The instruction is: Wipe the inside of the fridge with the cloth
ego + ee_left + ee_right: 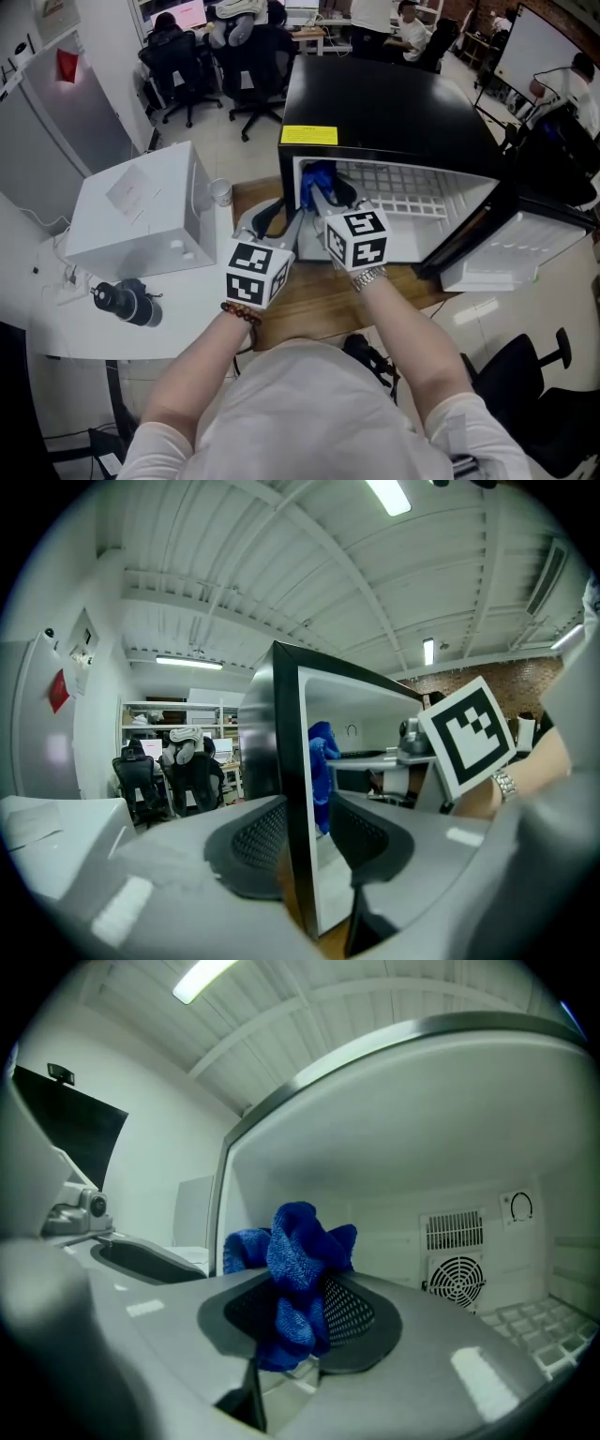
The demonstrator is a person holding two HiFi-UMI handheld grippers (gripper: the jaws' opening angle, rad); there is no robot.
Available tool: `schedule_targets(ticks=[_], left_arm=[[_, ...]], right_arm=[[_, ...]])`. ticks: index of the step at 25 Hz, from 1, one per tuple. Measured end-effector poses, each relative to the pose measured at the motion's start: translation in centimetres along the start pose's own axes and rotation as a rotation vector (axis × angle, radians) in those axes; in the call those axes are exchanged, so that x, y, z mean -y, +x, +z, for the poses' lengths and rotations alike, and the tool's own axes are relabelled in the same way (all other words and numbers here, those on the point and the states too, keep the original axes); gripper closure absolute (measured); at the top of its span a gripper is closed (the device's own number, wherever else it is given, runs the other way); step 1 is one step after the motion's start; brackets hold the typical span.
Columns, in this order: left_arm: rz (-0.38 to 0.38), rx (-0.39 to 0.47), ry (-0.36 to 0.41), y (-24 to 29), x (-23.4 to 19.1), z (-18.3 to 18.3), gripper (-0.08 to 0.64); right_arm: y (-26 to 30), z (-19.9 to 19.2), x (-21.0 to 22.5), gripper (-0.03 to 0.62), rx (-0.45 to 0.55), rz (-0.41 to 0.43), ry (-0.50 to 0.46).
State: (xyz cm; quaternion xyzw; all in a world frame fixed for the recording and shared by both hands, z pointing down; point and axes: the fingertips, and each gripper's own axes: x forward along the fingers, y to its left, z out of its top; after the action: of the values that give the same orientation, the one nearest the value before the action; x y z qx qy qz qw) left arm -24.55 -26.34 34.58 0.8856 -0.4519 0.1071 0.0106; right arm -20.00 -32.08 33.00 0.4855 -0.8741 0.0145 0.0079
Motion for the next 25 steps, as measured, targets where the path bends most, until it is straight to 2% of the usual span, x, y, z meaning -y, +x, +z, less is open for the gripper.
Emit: schedule_targets(ticks=[6,25], left_arm=[[0.047,0.009,-0.012,-0.2,-0.6,0.2,0.419],[0.056,-0.003,-0.016,1.6,-1.1,0.2,0.403]], right_arm=[[1.5,-0.1,1.1,0.476,-0.021,-0.014,-0.002],[6.4,-1.3,4.8,0.477,-0.087,-0.086,-0.001]])
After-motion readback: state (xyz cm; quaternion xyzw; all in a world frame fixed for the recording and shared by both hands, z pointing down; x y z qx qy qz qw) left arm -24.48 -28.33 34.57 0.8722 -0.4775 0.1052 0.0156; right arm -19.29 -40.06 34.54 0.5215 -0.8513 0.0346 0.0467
